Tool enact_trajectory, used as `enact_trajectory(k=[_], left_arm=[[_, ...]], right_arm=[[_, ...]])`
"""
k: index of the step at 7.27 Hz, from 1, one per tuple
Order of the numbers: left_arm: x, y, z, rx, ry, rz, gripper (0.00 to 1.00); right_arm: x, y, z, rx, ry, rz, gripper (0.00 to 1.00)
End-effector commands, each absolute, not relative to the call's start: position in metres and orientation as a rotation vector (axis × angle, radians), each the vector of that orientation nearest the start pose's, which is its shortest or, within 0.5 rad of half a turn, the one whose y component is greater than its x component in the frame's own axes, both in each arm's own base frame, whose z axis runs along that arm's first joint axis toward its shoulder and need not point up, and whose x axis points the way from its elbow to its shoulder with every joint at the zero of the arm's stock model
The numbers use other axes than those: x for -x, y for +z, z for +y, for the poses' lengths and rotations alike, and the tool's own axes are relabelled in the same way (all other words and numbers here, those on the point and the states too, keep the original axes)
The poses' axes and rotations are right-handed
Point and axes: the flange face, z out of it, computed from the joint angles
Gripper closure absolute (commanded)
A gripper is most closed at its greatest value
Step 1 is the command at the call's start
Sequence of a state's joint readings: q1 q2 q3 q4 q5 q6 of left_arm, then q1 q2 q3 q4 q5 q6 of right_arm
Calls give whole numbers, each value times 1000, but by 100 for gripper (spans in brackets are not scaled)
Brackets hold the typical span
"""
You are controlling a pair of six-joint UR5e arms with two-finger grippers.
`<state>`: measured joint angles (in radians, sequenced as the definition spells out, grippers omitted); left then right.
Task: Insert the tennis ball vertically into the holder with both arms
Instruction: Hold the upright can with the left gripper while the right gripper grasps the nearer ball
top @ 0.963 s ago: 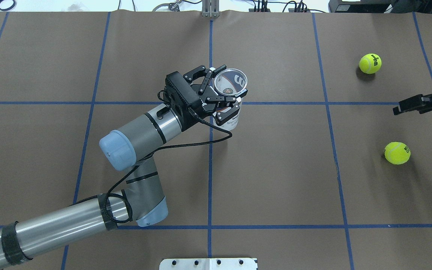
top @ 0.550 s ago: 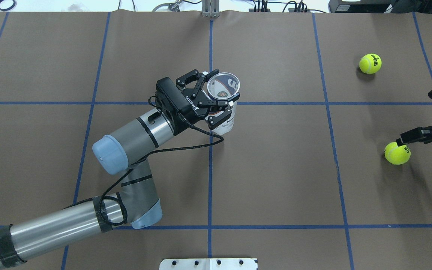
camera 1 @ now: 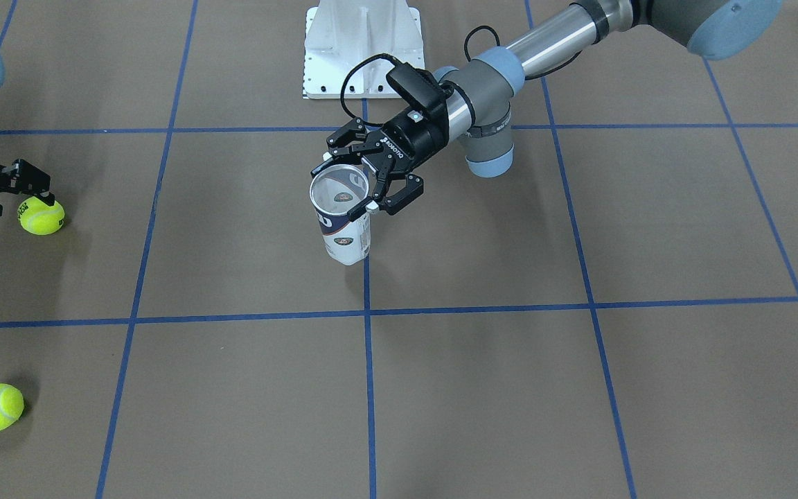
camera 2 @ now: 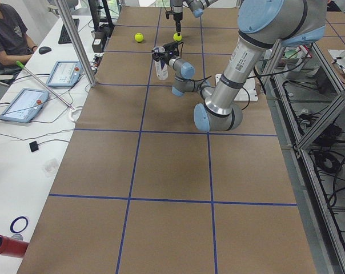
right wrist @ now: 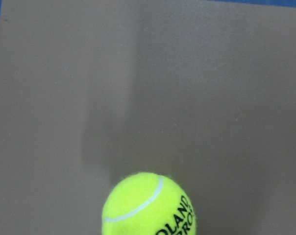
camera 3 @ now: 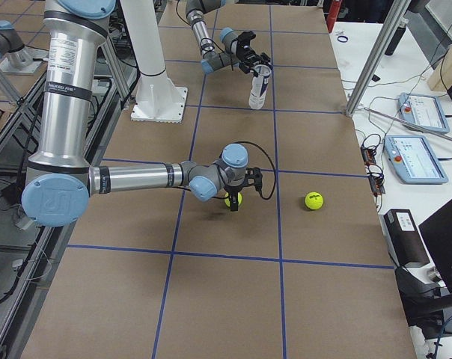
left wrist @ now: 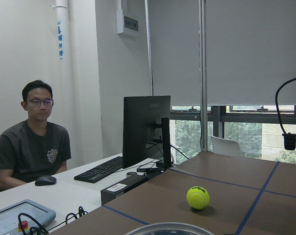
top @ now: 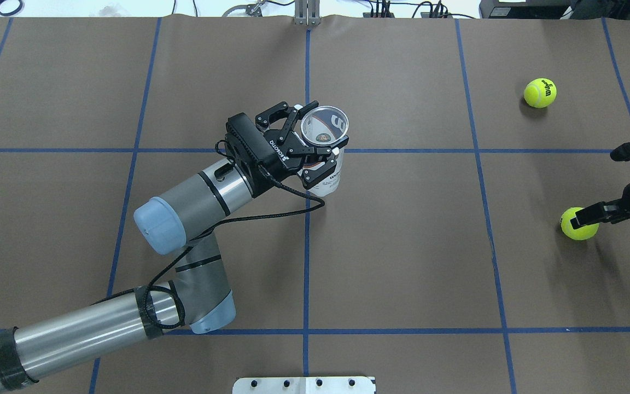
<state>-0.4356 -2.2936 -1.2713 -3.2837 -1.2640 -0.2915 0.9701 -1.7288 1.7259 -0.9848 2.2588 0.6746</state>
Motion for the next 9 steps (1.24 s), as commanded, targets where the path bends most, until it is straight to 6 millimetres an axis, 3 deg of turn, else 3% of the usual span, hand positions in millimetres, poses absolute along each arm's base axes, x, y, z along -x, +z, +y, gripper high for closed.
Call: enact_trajectory(k=[1,5,6,8,9], left_arm=[[-535,186,-429,-1708,177,1241,19],[-534,194,-429,-1701,181,1236,18],[-533,194,-428,-1705,178,1240,18],[-532,203,-427,-1700,180,1239,18],[-532,204,-426,-1706,177,1244,18]], right_arm=[[213,589,-419,-42,-114,-867,1],[221,598,-416,-35,-124,-846,3],[222,599,-416,-34,-125,-846,20],[222,599,-415,-29,-126,-848,97],[223,592,-416,-30,-133,-863,100]])
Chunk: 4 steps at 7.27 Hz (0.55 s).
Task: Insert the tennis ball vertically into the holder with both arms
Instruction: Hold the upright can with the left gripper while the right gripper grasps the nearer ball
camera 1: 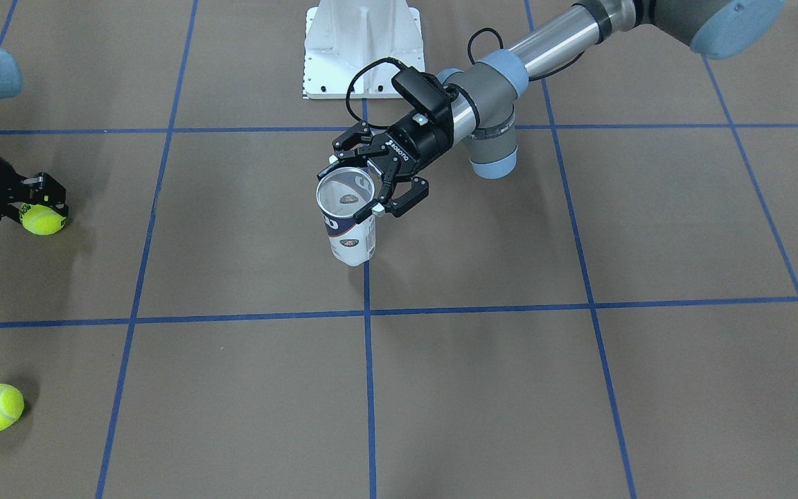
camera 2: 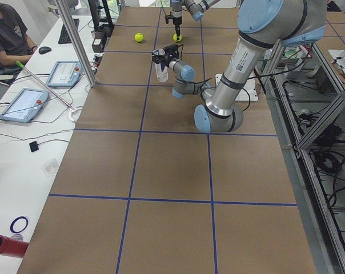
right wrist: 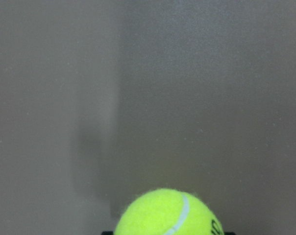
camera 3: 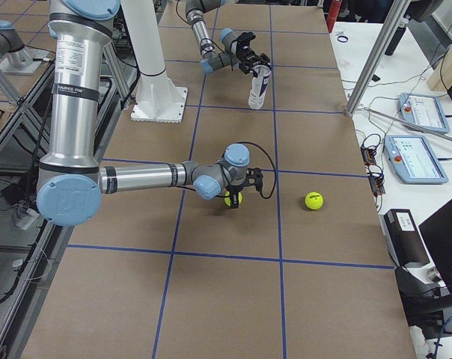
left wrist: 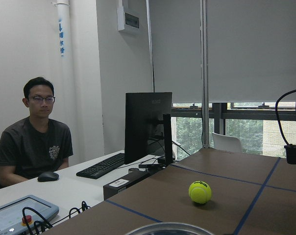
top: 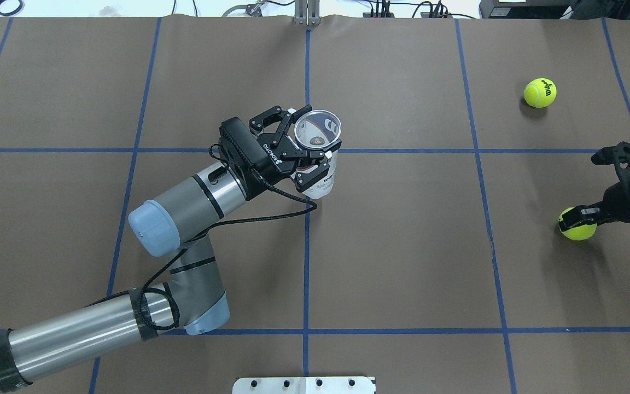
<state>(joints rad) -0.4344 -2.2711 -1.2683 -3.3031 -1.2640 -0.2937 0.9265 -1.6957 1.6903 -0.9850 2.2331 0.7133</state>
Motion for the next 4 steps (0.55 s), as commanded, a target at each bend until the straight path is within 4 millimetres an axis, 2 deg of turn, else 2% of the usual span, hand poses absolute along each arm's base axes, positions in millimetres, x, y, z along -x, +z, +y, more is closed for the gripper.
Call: enact_trajectory(k=[1,2,3,4], left_arm=[[-535,217,-425,-1700,182,1244,18],[-537,219,-421,-1714,170,1269,18],[-538,222,-422,-1710,174,1264,18],[-542,223,-421,-1706,177,1265,18]], right_arm=[[226,574,-420,-40,-143,-889,100],[228,556,-427,-46,-141,-898,100],[239,524,-450,-56,-135,-901,100],[249,477,-472,-55,-130,-913,100]])
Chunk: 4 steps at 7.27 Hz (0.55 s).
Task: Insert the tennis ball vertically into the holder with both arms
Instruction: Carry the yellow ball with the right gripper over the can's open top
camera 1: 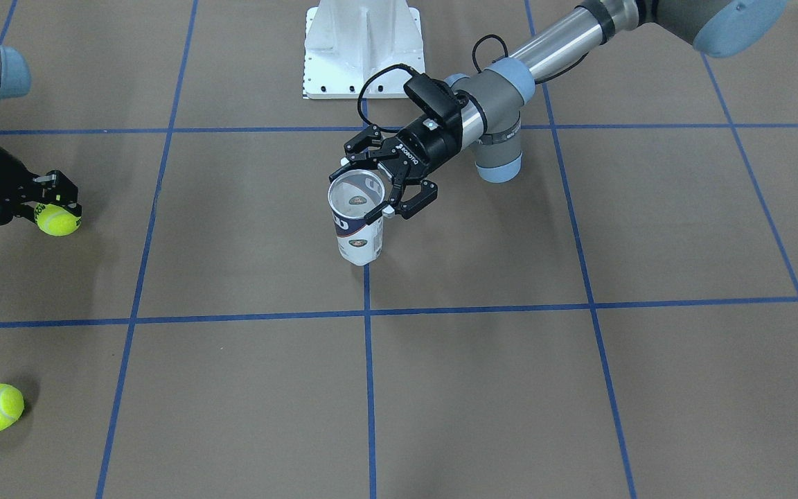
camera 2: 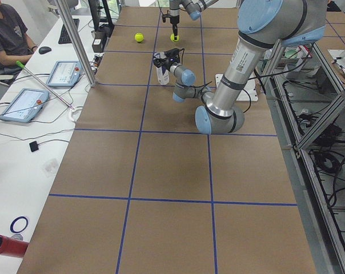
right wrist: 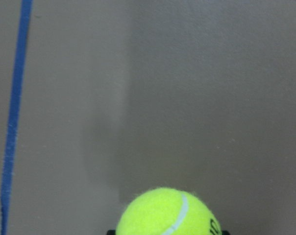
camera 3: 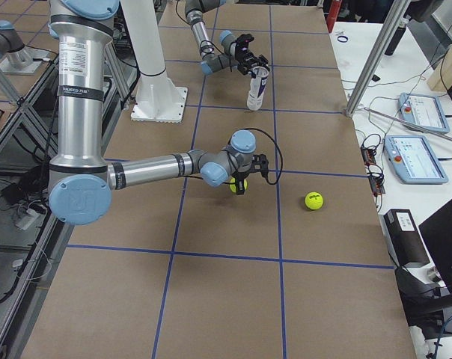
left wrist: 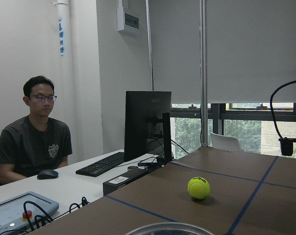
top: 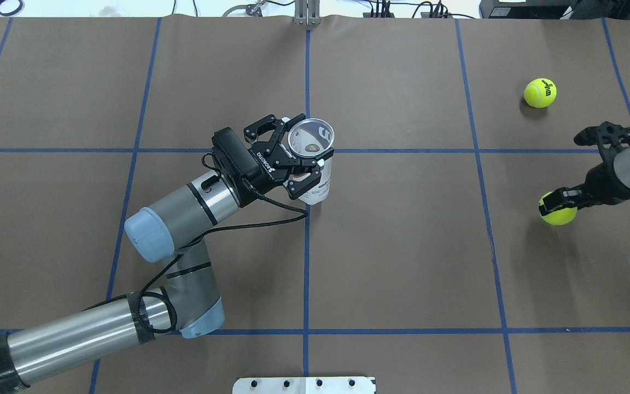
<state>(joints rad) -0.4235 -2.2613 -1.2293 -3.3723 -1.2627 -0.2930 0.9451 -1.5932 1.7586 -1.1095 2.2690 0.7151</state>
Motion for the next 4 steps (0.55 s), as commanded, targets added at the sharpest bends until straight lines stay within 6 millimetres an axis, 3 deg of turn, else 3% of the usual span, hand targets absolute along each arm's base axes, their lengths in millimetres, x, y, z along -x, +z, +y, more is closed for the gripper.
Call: enact_trajectory(k=[1,3,4], left_arm=[[-545,223,-418,-1703,182,1267,18],[-549,224,-420,-1698,185,1264,18],[-549,224,-420,-1697,185,1263,18]], right_arm=[[249,425,-488,-31,-96,-922,100],[262,313,-516,-28,-39,-943,100],[270,274,-521,-10,41,-974,100]])
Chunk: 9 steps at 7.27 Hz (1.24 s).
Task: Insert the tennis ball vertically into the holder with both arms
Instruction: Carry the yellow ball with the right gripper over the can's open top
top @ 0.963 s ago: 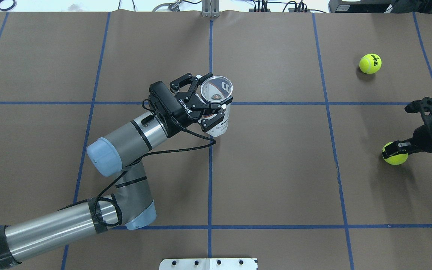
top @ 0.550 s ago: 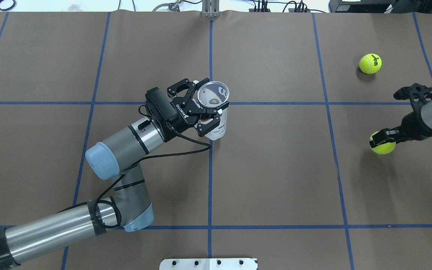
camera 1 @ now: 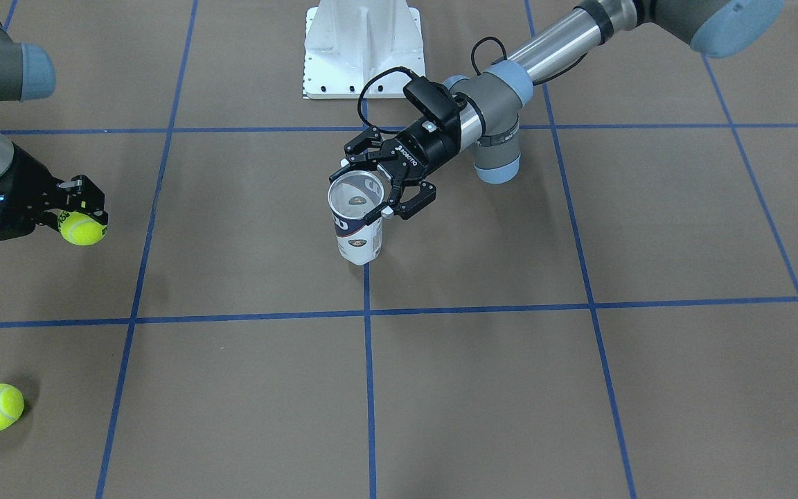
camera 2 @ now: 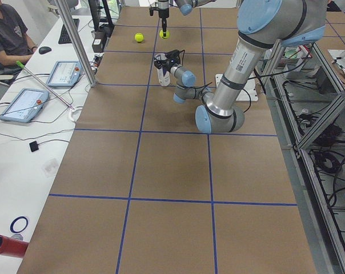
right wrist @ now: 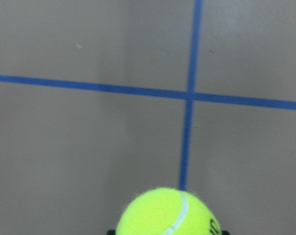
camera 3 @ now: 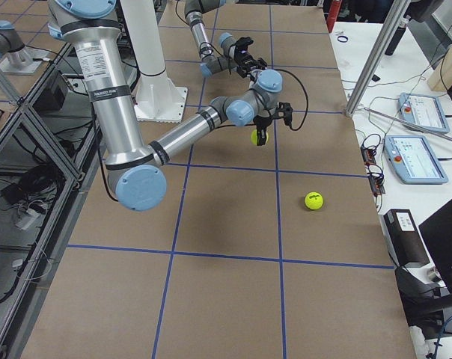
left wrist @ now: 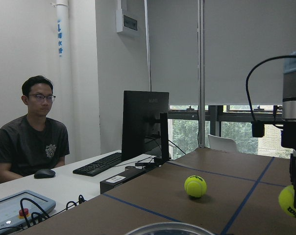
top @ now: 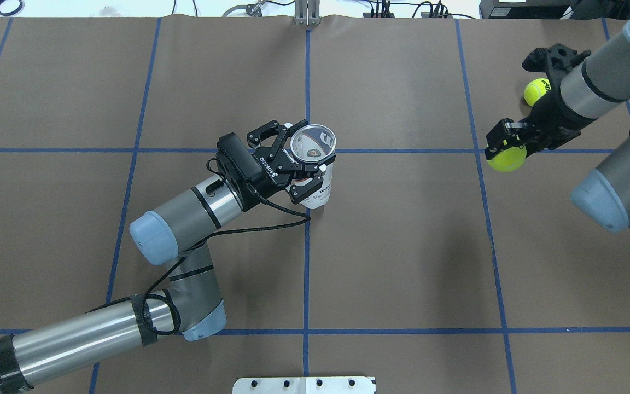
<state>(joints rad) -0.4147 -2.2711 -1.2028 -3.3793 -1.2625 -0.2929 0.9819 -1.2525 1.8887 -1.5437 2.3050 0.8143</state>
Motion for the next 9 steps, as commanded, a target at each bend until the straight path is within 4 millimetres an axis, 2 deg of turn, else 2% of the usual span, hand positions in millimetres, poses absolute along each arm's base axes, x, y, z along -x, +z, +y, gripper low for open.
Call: enact_trajectory(k=[1,2,3,6,8,9], left_arm=[[-550,226,-419,-1694,188,1262,18],[-550,226,-419,-1694,188,1262,18],[-551,226,-418,-1692,190,1265,18],[-554,226,-414,-1689,193,1270,14],[-556,228,-412,-1684,198,1272,12],[-556,228,-412,-1684,198,1272,12]], right_arm=[[273,251,-519,-5,82,-1000,100],[278,220,-519,3,130,-1033,100],[291,192,-515,24,177,-1060,100],[323,145,-501,40,212,-1096,100],[343,131,-493,31,224,-1096,100],[356,116,-493,29,244,-1098,100]])
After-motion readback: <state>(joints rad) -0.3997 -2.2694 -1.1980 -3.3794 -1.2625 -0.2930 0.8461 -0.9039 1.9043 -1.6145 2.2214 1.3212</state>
